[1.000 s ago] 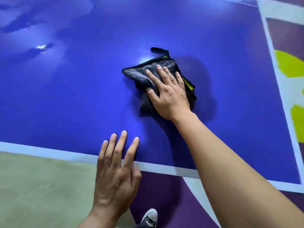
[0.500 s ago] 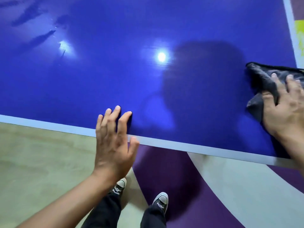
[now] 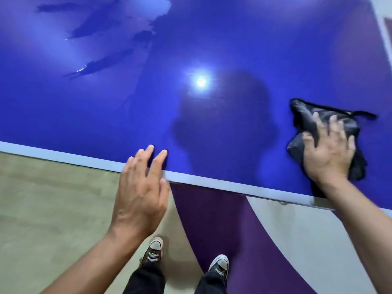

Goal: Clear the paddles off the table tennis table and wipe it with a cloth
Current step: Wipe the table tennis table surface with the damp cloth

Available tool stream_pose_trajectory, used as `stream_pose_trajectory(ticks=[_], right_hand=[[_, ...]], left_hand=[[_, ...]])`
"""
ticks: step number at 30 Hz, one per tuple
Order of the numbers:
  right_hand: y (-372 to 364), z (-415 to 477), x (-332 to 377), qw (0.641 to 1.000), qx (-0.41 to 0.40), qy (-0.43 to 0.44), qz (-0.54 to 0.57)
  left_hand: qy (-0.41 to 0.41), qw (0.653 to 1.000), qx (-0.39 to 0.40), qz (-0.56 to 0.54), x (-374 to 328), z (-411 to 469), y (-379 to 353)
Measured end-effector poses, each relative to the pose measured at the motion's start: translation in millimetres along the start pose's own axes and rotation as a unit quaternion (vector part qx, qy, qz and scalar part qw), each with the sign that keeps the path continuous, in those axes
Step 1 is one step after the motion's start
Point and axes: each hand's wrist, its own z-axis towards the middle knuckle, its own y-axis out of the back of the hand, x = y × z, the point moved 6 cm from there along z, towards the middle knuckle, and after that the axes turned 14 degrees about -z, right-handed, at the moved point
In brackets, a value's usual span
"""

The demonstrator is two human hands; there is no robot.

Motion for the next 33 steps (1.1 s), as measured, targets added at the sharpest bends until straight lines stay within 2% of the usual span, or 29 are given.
stream_pose_trajectory(ticks=[2, 5, 10, 14, 18, 21, 24, 28, 33], right_hand=[[6.3, -8.1, 81.0, 0.999, 0.013, 0.040, -0.016], [12.5, -22.4, 183.6, 0.995, 0.013, 0.098, 0.005], [22.7, -88.0, 328.9, 0.968, 0.015, 0.249, 0.032], [25.5, -126.4, 368.5, 0.955, 0.015, 0.290, 0.058], [21.2, -127.1, 369.0, 0.959, 0.034, 0.269, 0.087], [20.5, -137.0, 355.4, 0.954, 0.047, 0.278, 0.098], [16.8, -137.8, 295.6, 0.961, 0.032, 0.258, 0.100], [10.4, -103.9, 160.1, 0.985, 0.016, 0.144, 0.099], [-3.3, -72.9, -34.8, 0.999, 0.011, -0.005, 0.033]], left_hand=[[0.006, 1.000, -0.007, 0.018, 35.2, -2.9, 21.3], [-0.043, 0.998, 0.020, 0.033, 53.5, -9.5, 27.4], [-0.032, 0.999, -0.001, -0.038, 62.3, -8.3, 35.6], [0.015, 0.988, -0.080, -0.129, 66.5, -15.8, 42.2], [0.020, 0.987, -0.111, -0.118, 55.4, -15.9, 36.8], [0.023, 0.987, -0.132, -0.085, 39.7, -18.1, 32.0], [0.009, 0.990, -0.127, -0.056, 14.5, -26.8, 18.6], [-0.040, 0.998, -0.054, -0.017, -45.0, -33.1, -30.6], [-0.136, 0.989, 0.046, 0.020, -139.1, -49.6, -115.1]])
